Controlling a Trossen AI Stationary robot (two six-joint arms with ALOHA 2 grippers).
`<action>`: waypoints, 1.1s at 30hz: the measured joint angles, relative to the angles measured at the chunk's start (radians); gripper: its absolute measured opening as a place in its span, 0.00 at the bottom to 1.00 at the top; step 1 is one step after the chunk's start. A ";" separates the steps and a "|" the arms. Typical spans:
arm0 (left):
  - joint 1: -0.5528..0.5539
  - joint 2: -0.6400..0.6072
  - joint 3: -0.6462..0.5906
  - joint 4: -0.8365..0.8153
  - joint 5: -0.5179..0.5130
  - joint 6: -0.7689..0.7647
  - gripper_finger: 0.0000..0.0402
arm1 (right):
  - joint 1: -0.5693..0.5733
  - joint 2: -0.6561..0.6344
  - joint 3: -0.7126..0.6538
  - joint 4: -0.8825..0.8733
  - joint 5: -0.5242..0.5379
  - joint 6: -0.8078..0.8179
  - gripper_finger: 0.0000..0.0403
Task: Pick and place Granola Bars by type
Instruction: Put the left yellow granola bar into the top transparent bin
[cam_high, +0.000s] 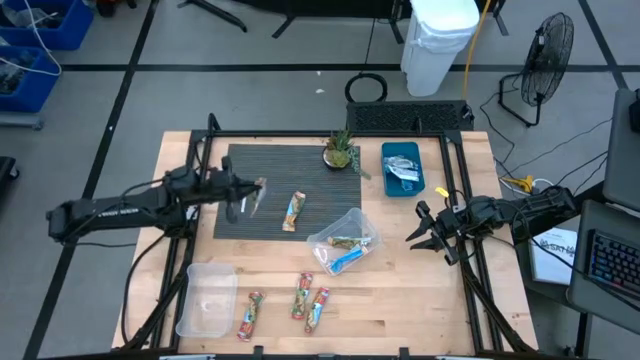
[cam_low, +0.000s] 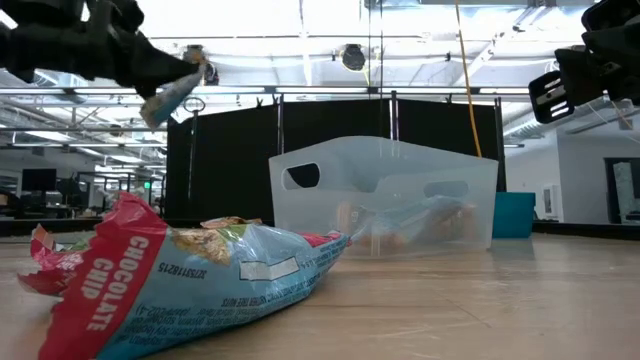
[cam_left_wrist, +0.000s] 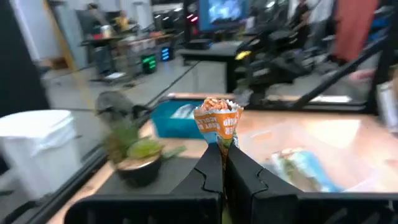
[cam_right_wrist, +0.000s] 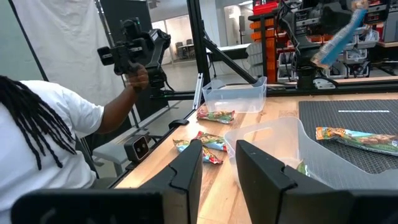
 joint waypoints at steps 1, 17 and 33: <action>0.000 -0.010 0.000 0.000 0.035 -0.004 0.01 | 0.000 0.000 0.000 0.000 0.000 0.000 0.22; -0.097 0.005 -0.001 0.008 0.423 0.010 0.02 | 0.000 0.000 0.000 0.000 0.000 0.000 0.22; -0.103 0.005 -0.001 0.029 0.327 0.079 0.07 | 0.000 0.000 0.000 0.000 0.000 0.000 0.22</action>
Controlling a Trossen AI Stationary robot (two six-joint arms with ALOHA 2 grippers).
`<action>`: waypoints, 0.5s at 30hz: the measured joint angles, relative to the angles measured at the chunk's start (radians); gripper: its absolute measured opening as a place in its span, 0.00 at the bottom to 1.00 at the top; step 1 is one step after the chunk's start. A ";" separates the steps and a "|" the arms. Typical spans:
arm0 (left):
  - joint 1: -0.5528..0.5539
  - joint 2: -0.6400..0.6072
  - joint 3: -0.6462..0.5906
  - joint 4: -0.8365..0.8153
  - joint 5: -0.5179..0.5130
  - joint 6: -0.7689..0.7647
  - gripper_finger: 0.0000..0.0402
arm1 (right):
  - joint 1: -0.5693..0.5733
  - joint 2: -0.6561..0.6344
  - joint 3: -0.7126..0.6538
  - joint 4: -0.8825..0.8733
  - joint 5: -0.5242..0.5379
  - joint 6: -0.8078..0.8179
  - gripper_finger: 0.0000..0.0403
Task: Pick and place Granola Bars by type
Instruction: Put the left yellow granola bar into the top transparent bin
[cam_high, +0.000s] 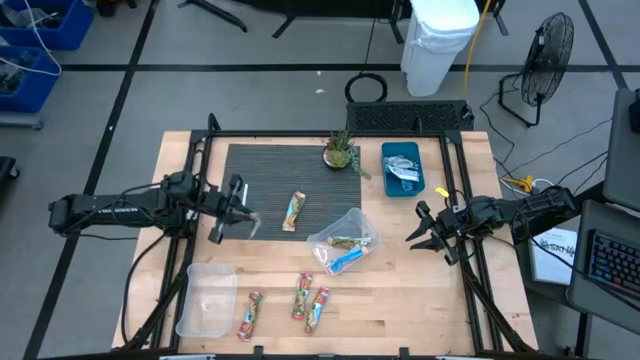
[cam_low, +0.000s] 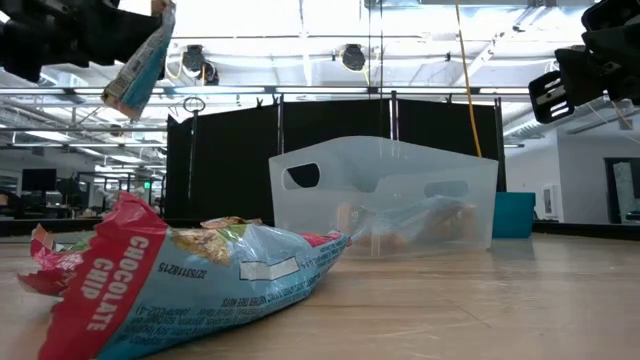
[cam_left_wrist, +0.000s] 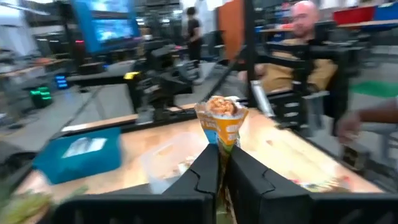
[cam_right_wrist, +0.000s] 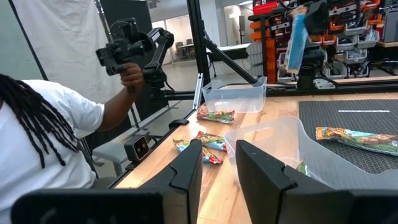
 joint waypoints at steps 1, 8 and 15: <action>0.000 0.000 0.000 0.001 -0.027 0.000 0.04 | 0.000 0.000 0.000 0.000 0.000 0.000 0.22; 0.000 0.073 0.000 0.070 -0.039 0.030 0.01 | 0.000 0.000 0.000 0.000 0.000 0.000 0.22; -0.019 0.211 0.000 0.231 -0.006 0.040 0.01 | 0.000 0.000 0.000 0.000 0.000 0.000 0.22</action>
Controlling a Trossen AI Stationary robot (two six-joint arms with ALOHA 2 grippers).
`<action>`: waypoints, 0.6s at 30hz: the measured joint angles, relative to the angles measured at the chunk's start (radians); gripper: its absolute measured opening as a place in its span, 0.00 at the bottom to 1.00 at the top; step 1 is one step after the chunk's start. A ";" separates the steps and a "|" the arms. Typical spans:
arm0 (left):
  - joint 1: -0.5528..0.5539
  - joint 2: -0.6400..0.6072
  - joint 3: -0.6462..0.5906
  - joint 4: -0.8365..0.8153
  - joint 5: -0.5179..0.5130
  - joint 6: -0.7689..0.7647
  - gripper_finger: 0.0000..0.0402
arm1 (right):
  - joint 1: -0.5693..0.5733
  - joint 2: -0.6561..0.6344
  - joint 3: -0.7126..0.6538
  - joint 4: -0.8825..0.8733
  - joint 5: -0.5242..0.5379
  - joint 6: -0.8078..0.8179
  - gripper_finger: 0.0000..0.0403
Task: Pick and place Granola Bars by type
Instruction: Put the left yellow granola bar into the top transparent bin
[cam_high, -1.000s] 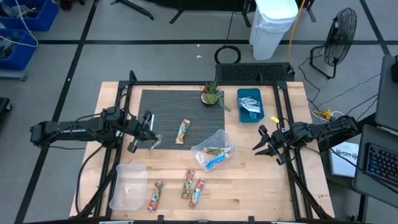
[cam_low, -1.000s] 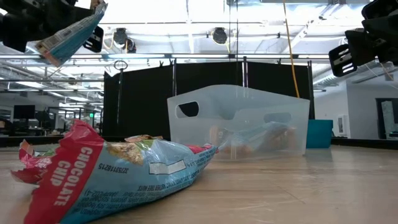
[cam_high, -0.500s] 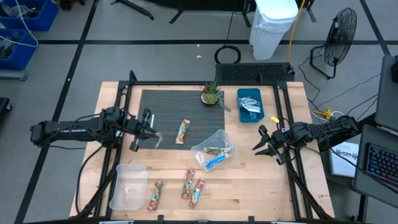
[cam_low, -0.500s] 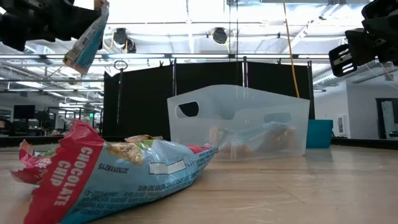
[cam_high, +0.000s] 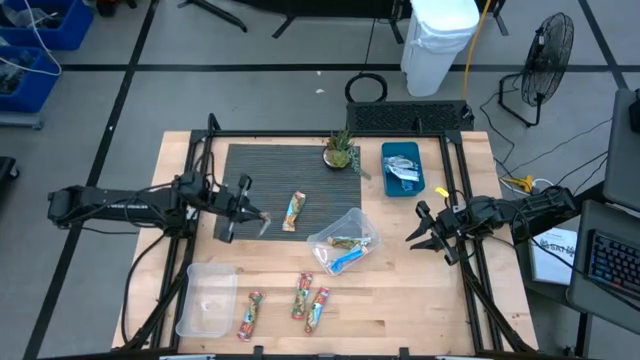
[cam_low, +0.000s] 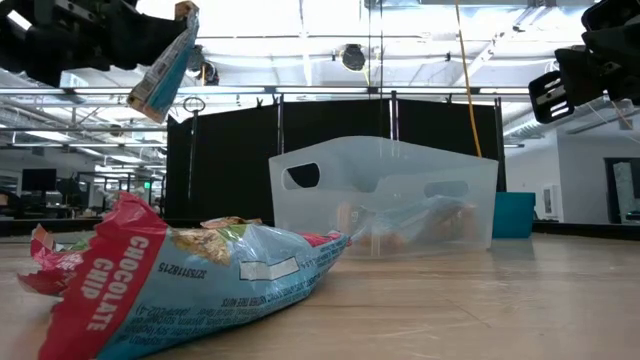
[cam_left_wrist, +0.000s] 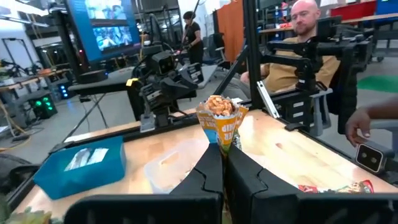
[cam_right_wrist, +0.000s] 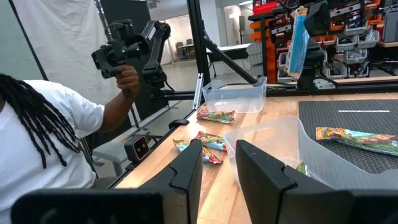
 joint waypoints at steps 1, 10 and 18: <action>-0.004 0.019 0.000 0.018 0.001 0.000 0.01 | 0.000 0.000 0.000 0.000 0.000 0.000 0.22; -0.041 0.144 0.008 0.175 0.001 -0.066 0.01 | 0.000 0.000 0.000 0.000 0.000 0.000 0.22; -0.080 0.245 0.072 0.177 -0.032 -0.065 0.01 | 0.000 0.000 0.000 0.000 0.000 0.000 0.22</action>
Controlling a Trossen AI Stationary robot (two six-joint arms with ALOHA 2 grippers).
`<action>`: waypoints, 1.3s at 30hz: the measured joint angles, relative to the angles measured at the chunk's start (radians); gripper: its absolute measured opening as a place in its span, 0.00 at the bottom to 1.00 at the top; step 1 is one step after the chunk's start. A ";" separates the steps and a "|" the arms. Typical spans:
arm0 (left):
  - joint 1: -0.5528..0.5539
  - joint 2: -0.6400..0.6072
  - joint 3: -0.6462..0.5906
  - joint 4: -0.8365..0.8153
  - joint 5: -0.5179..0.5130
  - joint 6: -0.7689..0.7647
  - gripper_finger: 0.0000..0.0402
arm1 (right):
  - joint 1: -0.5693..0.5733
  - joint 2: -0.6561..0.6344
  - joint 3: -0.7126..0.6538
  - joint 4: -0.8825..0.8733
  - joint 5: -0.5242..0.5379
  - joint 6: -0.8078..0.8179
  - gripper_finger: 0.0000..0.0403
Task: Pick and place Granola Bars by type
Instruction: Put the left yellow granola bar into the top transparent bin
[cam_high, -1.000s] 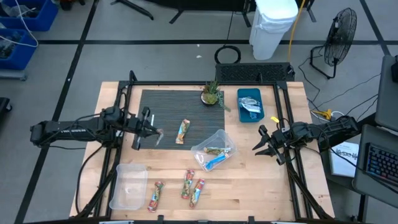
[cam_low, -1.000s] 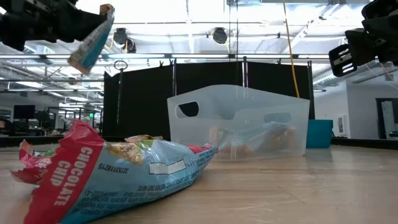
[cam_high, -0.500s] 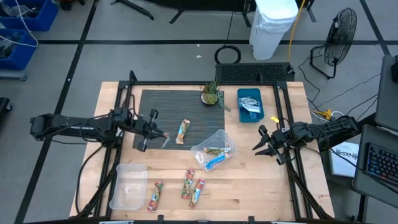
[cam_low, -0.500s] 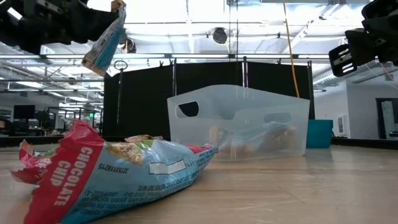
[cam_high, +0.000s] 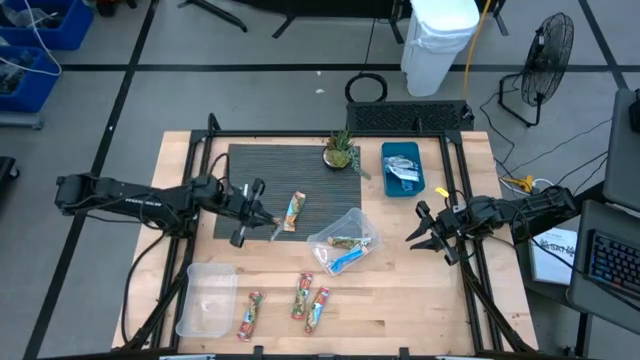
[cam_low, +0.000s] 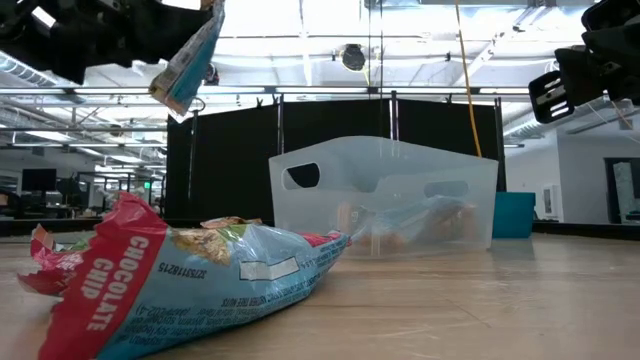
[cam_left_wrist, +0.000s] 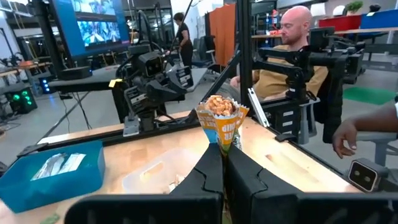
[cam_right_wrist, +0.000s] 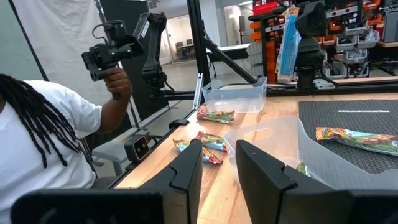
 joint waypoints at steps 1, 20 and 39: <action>-0.007 0.015 0.012 0.000 -0.003 0.001 0.01 | 0.000 0.000 0.000 0.000 0.000 0.000 0.22; -0.046 0.358 0.379 -0.187 -0.020 0.081 0.02 | 0.000 0.000 0.000 0.000 0.000 0.000 0.22; -0.058 0.608 0.540 -0.169 -0.143 0.070 0.01 | 0.000 0.000 0.000 0.000 0.000 0.000 0.22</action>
